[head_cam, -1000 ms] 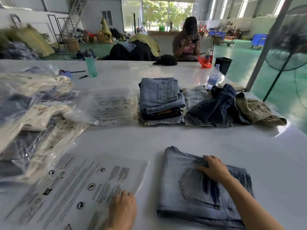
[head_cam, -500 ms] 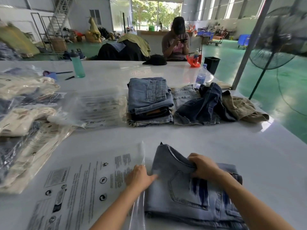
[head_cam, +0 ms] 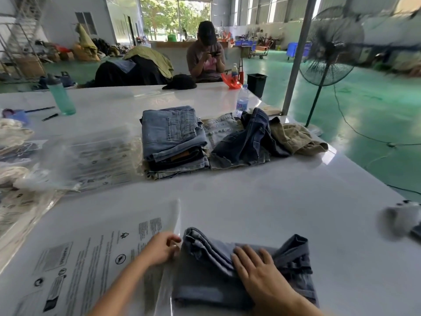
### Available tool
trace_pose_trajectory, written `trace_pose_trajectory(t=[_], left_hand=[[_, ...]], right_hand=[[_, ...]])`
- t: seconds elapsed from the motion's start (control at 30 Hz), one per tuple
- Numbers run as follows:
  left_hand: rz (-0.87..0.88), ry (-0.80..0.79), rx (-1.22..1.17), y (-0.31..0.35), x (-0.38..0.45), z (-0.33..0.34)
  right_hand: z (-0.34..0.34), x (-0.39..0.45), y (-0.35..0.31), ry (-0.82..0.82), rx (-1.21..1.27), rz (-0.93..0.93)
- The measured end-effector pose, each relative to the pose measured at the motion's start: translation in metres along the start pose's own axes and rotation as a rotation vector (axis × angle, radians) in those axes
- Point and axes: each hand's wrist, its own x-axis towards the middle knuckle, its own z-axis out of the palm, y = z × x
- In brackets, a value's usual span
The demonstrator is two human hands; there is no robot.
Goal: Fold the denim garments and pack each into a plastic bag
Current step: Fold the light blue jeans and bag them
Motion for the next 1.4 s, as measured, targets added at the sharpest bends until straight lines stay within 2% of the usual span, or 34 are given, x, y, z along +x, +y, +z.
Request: trace_pose_trajectory(t=[0.07, 0.13, 0.23, 0.33, 0.37, 0.47, 0.57, 0.67, 0.73, 0.8, 0.9, 1.0, 1.07, 1.17, 1.23, 1.27, 1.33, 1.4], left_hand=[[-0.053, 0.066, -0.141, -0.006, -0.008, -0.004], [-0.111, 0.090, -0.179, -0.013, -0.013, -0.004], [-0.179, 0.064, -0.340, -0.018, -0.019, -0.001], [-0.197, 0.122, -0.442, -0.021, -0.026, 0.003], [-0.222, 0.129, -0.497, -0.022, -0.028, 0.003], [-0.312, 0.093, -0.690, -0.017, -0.036, -0.002], [-0.316, 0.026, -0.786, -0.009, -0.040, -0.003], [-0.302, 0.014, -0.881, 0.003, -0.041, 0.001], [-0.319, 0.016, -1.007, 0.008, -0.039, 0.006], [-0.331, -0.005, -1.063, 0.010, -0.038, 0.007], [-0.278, 0.021, -0.826, 0.008, -0.039, 0.012], [-0.182, 0.220, -0.382, 0.013, -0.041, 0.023], [-0.057, 0.343, -0.138, 0.023, -0.044, 0.035], [0.116, 0.333, 0.110, 0.032, -0.044, 0.062], [0.105, 0.299, 0.256, 0.031, -0.041, 0.071], [0.102, 0.298, 0.254, 0.033, -0.039, 0.074], [0.003, 0.203, 0.262, 0.043, -0.039, 0.071], [-0.105, 0.191, 0.329, 0.050, -0.039, 0.062]], right_hand=[[-0.002, 0.008, 0.006, -0.002, 0.017, -0.009], [-0.007, 0.016, 0.012, -0.044, 0.097, 0.010], [-0.012, 0.024, 0.030, -0.172, 0.210, 0.069], [-0.001, 0.028, 0.054, -0.303, 0.288, 0.173], [0.002, 0.030, 0.062, -0.298, 0.274, 0.217], [0.008, 0.041, 0.081, -0.272, 0.267, 0.339], [0.007, 0.063, 0.099, -0.388, 0.306, 0.398], [-0.001, 0.082, 0.125, -0.497, 0.591, 0.457], [-0.003, 0.083, 0.139, -0.488, 0.760, 0.464], [-0.001, 0.078, 0.145, -0.456, 0.820, 0.472], [0.002, 0.068, 0.144, -0.368, 0.847, 0.465], [-0.005, 0.060, 0.141, -0.246, 0.904, 0.477], [-0.017, 0.056, 0.137, -0.173, 0.961, 0.465], [-0.036, 0.053, 0.130, -0.124, 0.998, 0.413], [-0.045, 0.051, 0.127, -0.129, 0.990, 0.393], [-0.048, 0.051, 0.126, -0.141, 0.988, 0.388], [-0.054, 0.048, 0.122, -0.177, 0.962, 0.369], [-0.058, 0.045, 0.115, -0.205, 0.898, 0.343]])
